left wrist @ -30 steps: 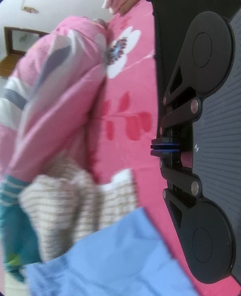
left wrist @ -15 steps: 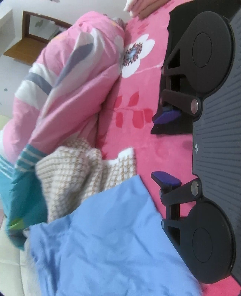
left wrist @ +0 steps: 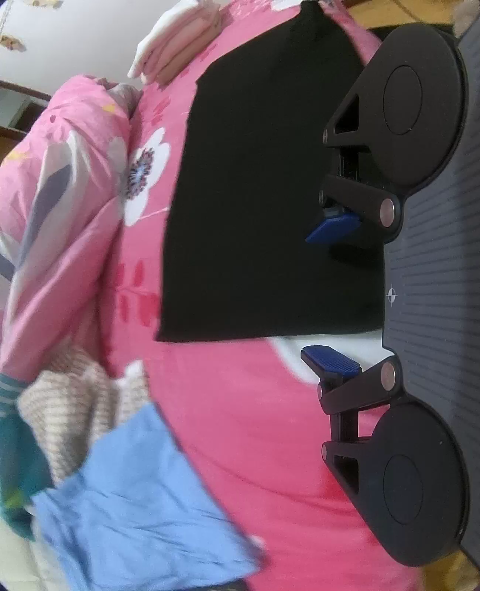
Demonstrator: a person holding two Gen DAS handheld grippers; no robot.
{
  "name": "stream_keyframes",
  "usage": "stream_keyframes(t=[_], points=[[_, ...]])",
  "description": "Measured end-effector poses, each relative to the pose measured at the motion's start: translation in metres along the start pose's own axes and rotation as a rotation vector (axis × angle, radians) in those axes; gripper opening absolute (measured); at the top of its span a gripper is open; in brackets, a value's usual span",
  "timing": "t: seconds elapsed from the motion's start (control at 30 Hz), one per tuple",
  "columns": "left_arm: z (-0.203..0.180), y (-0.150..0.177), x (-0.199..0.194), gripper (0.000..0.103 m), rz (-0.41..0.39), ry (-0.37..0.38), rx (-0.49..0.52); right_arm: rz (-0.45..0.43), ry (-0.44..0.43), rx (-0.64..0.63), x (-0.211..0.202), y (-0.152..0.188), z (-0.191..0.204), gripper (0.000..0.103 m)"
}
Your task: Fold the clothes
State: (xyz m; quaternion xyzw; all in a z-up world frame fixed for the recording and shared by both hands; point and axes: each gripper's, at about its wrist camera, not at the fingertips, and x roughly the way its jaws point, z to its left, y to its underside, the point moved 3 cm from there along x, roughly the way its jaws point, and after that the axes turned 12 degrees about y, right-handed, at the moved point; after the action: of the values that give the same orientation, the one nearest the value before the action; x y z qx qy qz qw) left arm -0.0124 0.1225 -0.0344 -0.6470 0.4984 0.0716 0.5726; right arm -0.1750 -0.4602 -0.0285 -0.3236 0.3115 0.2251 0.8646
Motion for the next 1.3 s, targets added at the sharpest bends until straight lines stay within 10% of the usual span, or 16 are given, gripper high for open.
stream_keyframes(t=[0.3,0.4,0.43,0.53,0.73,0.87,1.0,1.1,1.17,1.3], points=[[0.024,0.044,-0.01,0.061,0.03,0.076,-0.222,0.128,-0.081,0.136,0.032,0.007,-0.007,0.05],[0.03,0.045,-0.009,0.06,0.017,0.103,-0.247,0.129,-0.07,0.154,0.041,0.006,-0.007,0.028],[0.032,0.045,-0.009,0.059,0.013,0.112,-0.254,0.113,-0.08,0.138,0.037,0.005,-0.004,0.006],[0.038,0.046,-0.012,0.057,0.012,0.143,-0.275,0.082,-0.086,0.113,0.028,0.004,-0.001,0.006],[0.05,0.052,-0.017,0.057,0.006,0.207,-0.333,0.129,-0.014,0.199,0.037,0.011,-0.026,0.011],[0.053,0.058,-0.022,0.057,0.011,0.238,-0.354,0.116,-0.049,0.218,0.034,0.01,-0.029,0.041],[0.048,0.064,-0.019,0.057,0.007,0.224,-0.359,0.116,-0.044,0.173,0.034,0.009,-0.023,0.045],[0.045,0.066,-0.016,0.054,-0.002,0.205,-0.356,0.107,-0.024,0.119,0.035,0.01,-0.018,0.037],[0.044,0.066,-0.016,0.053,-0.009,0.209,-0.365,0.098,0.002,0.084,0.035,0.011,-0.014,0.014],[0.043,0.064,-0.017,0.053,-0.034,0.229,-0.403,0.088,0.021,0.056,0.029,0.012,-0.013,0.008]])
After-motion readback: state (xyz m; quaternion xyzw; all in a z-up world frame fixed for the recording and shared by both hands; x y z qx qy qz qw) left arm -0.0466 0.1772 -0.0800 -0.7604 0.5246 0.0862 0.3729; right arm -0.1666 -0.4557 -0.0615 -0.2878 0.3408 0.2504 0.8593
